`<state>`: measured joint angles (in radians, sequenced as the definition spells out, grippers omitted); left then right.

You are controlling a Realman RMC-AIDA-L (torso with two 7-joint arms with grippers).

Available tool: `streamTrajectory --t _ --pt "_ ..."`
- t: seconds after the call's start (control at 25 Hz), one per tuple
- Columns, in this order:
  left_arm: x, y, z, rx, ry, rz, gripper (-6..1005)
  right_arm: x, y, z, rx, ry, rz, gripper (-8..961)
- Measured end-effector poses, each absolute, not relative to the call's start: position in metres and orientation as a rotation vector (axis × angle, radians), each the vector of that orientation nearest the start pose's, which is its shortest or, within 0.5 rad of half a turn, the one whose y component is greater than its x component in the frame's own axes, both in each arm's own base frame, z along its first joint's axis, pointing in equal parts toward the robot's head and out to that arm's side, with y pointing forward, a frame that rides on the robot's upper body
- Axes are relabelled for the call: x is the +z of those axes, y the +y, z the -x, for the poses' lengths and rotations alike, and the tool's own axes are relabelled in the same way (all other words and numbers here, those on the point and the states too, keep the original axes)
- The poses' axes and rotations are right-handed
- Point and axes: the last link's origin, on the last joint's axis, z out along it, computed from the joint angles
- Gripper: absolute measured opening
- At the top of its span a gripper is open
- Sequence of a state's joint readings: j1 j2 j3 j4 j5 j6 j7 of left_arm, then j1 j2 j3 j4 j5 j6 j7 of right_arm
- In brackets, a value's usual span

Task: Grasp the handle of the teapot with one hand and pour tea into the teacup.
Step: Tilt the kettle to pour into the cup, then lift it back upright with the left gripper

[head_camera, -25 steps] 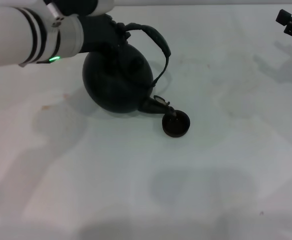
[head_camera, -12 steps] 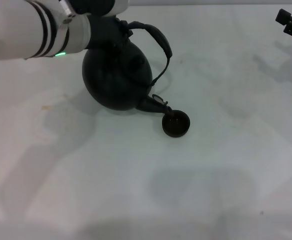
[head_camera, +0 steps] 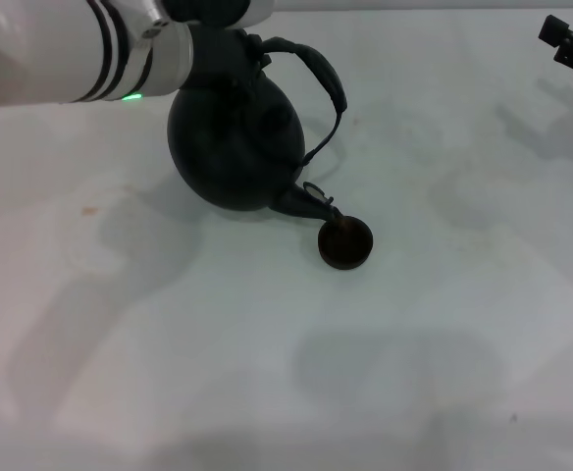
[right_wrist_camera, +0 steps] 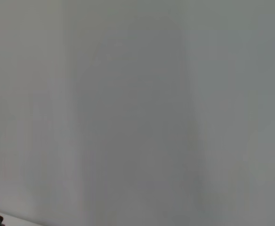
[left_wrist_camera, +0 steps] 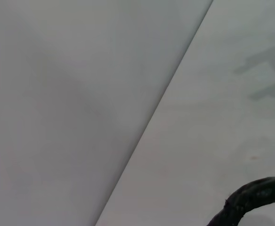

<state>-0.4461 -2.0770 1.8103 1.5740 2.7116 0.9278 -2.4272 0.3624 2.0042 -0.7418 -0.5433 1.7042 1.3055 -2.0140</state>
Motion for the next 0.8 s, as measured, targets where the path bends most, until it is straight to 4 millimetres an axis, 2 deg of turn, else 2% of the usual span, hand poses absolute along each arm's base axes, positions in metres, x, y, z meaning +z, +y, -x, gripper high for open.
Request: streamTrajectory --t 0.48,0.8 --pt "-0.0383 0.3625 0.1049 0.225 0.018 2.452 126 0.0588 0.3379 -0.3230 0.828 0.619 2.110 868" --pt "-0.0389 0.3626 0.1070 0.226 -0.001 2.454 126 0.0578 0.3409 -0.3224 0.817 0.619 2.110 868"
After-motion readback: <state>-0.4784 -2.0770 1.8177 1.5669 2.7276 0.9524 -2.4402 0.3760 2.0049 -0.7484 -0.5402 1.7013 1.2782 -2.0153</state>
